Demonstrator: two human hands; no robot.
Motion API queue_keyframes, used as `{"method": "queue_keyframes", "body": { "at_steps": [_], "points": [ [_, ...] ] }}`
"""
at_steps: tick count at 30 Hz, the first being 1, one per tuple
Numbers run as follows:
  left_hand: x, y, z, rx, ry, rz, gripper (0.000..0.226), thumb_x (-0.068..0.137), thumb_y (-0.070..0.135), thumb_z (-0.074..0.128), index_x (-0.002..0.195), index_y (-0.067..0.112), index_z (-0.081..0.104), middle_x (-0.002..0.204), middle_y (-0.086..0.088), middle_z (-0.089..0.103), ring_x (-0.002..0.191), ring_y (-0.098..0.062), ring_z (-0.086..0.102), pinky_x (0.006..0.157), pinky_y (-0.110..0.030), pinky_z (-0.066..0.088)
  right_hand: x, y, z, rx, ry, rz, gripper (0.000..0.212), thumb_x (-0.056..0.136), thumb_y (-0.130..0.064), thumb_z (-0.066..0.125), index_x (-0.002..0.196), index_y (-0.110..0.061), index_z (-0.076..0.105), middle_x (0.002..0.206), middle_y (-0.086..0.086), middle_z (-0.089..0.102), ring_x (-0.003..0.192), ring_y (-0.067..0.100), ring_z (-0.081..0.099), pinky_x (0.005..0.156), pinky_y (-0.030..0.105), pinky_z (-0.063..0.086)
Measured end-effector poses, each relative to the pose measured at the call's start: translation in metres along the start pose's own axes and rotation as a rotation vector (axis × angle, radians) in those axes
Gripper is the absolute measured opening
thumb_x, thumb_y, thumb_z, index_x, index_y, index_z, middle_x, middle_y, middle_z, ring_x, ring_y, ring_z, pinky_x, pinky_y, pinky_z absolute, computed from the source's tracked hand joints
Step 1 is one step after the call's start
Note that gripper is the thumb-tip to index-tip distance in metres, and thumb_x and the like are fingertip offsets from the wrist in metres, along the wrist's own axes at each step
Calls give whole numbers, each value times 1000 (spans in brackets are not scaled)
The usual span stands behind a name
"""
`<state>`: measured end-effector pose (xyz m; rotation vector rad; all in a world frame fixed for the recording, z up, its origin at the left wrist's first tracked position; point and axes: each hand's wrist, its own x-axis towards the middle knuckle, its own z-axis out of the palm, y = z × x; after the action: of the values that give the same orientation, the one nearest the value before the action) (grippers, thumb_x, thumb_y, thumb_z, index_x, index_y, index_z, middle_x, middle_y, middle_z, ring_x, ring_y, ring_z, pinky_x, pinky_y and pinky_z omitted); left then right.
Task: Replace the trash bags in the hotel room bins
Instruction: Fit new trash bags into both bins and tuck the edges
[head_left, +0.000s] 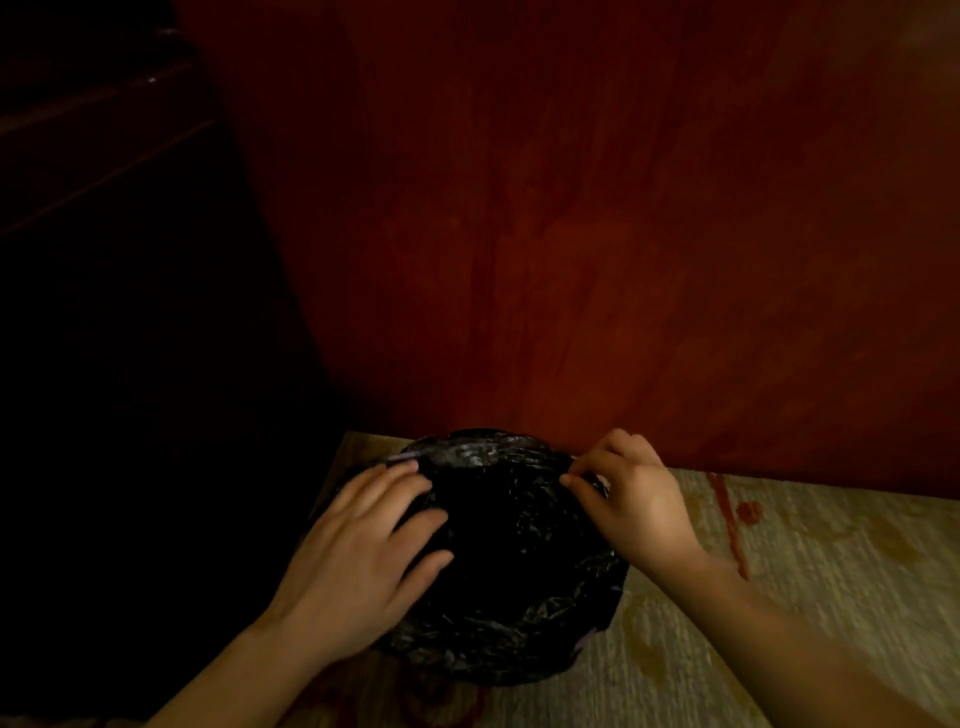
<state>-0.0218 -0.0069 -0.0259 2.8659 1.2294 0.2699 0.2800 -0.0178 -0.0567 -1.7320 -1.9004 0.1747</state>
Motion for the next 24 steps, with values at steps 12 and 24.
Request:
{"method": "queue_keyframes", "body": {
  "at_steps": [12, 24],
  "points": [
    [47, -33, 47, -324, -223, -321, 91, 89, 66, 48, 156, 34, -3, 165, 12, 0, 150, -9, 7, 121, -32, 17, 17, -16, 7, 179, -467, 172, 68, 100, -47, 50, 158, -24, 24, 163, -11, 24, 148, 10, 26, 117, 22, 24],
    [22, -45, 35, -857, -378, -643, 103, 74, 81, 54, 155, 39, 5, 162, 10, 12, 148, -17, 19, 118, -41, 26, 7, -6, 10, 746, -518, 630, 50, 92, -60, 45, 137, -38, 50, 132, -11, 55, 126, 16, 54, 109, 36, 41]
  ]
}}
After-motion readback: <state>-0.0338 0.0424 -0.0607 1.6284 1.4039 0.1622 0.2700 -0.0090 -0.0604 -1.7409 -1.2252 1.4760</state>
